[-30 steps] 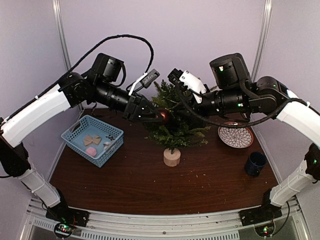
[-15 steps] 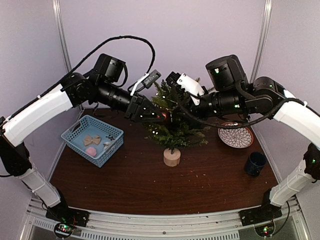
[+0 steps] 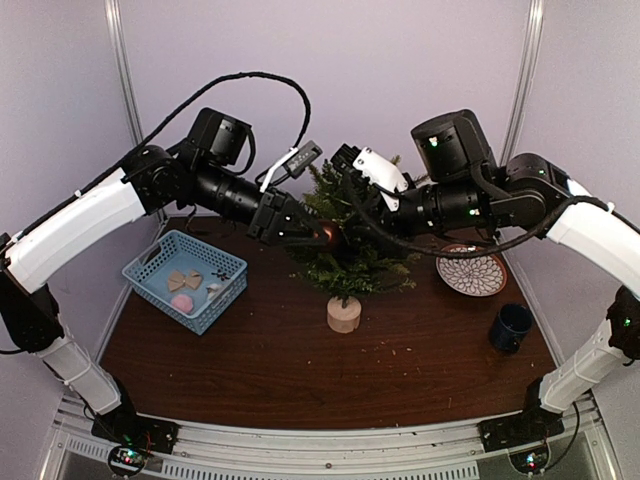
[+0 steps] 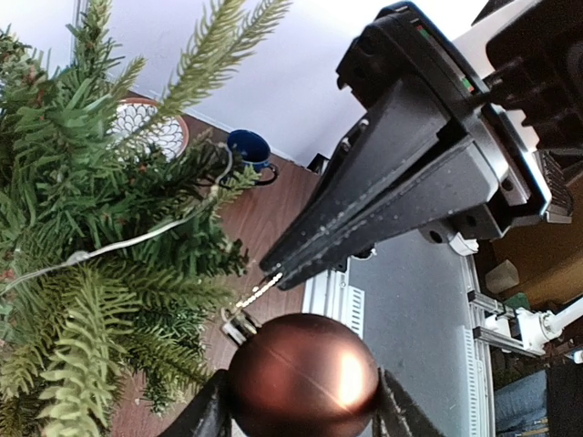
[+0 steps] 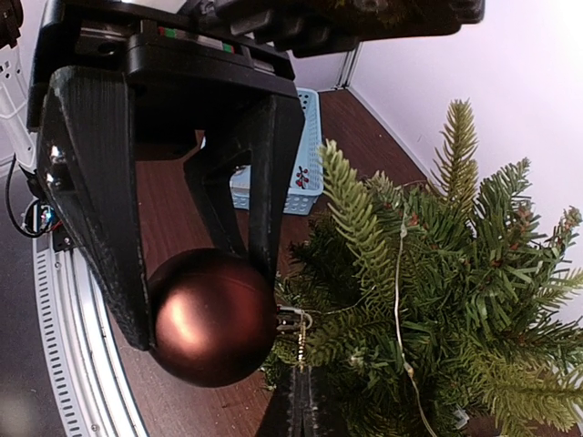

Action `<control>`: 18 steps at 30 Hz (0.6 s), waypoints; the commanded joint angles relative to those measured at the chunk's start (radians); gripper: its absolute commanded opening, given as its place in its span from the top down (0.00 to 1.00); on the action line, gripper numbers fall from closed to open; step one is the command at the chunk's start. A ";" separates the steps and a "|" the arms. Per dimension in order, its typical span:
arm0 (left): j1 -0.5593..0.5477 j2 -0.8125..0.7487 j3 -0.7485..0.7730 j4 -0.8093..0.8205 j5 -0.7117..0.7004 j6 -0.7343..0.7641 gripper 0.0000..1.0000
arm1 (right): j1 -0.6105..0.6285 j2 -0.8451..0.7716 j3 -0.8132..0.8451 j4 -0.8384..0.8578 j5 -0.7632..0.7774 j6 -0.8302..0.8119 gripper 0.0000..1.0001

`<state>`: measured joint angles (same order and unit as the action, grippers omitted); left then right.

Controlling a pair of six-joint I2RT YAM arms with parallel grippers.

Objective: Decorate the small christmas tree

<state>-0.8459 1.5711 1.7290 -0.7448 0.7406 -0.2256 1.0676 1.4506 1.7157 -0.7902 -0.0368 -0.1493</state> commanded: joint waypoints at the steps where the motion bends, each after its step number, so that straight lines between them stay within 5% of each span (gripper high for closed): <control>1: 0.007 0.010 -0.007 0.024 0.060 -0.003 0.72 | 0.005 -0.010 0.019 -0.008 -0.031 0.013 0.98; 18: 0.005 0.026 0.020 -0.006 -0.029 0.023 0.74 | 0.001 -0.007 0.012 0.007 0.027 0.010 0.98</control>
<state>-0.8459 1.5864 1.7161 -0.7597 0.7498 -0.2249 1.0676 1.4506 1.7157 -0.7906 -0.0540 -0.1501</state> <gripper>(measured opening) 0.480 0.020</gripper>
